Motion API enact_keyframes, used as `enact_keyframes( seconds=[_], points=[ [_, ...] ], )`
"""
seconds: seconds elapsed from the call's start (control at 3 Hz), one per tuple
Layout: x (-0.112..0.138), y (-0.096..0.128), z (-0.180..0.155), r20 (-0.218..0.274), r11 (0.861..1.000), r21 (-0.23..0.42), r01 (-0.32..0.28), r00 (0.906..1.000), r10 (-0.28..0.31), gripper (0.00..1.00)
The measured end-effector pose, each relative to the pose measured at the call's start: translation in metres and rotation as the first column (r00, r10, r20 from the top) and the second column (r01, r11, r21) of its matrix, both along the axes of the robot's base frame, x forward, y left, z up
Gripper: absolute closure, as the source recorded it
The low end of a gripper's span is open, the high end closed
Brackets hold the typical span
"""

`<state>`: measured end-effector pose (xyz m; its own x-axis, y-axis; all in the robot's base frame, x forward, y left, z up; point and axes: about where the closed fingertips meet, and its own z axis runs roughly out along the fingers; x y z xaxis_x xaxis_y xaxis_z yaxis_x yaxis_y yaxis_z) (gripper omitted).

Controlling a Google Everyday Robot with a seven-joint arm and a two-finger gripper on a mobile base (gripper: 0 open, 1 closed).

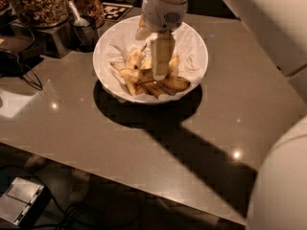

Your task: Pick banana from white bowl

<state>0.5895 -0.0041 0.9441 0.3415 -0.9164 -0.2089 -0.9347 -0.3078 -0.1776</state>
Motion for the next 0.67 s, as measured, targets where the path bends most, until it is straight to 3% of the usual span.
enact_keyframes(
  seconds=[0.33, 0.67],
  points=[
    [0.009, 0.008, -0.014, -0.027, 1.0, -0.007, -0.005, 0.9996, 0.005, 0.34],
    [0.015, 0.01, -0.029, -0.049, 1.0, -0.019, -0.009, 0.9988, 0.008, 0.38]
  ],
)
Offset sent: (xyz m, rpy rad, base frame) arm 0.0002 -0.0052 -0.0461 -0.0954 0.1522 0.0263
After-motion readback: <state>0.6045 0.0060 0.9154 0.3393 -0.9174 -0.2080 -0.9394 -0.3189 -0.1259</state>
